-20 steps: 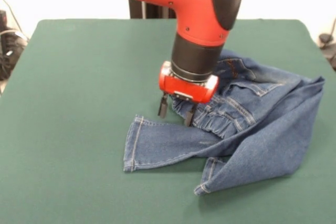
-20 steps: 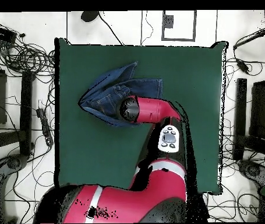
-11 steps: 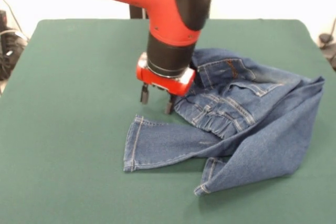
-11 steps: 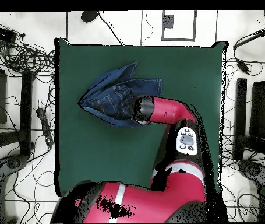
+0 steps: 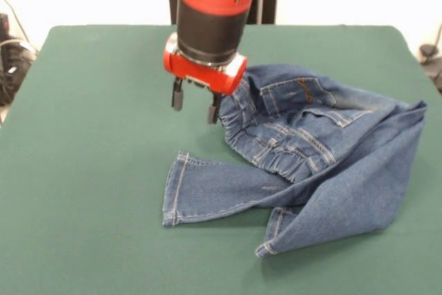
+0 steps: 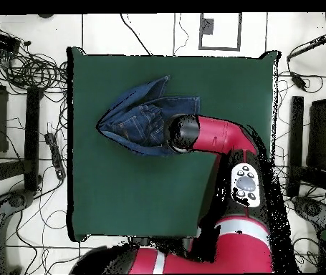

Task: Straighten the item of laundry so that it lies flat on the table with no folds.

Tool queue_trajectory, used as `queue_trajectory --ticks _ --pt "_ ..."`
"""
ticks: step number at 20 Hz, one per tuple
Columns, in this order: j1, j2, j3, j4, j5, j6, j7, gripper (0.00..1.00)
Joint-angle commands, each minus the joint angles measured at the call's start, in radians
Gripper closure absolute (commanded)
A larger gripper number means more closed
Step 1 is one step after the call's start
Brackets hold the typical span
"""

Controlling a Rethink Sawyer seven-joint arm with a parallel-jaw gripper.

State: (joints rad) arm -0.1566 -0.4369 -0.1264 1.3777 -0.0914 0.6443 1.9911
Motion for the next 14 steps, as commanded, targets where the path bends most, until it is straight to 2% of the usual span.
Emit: queue_trajectory --ticks 1,5,10,14 --pt "0.045 -0.043 0.130 0.166 0.022 -0.121 0.110 0.00" --pt "0.061 -0.074 0.114 0.188 0.057 -0.172 0.188 0.00" --pt "0.082 -0.099 0.096 0.203 0.079 -0.124 0.187 0.00" --pt "0.108 -0.078 0.086 0.197 0.087 -0.125 0.195 0.00"
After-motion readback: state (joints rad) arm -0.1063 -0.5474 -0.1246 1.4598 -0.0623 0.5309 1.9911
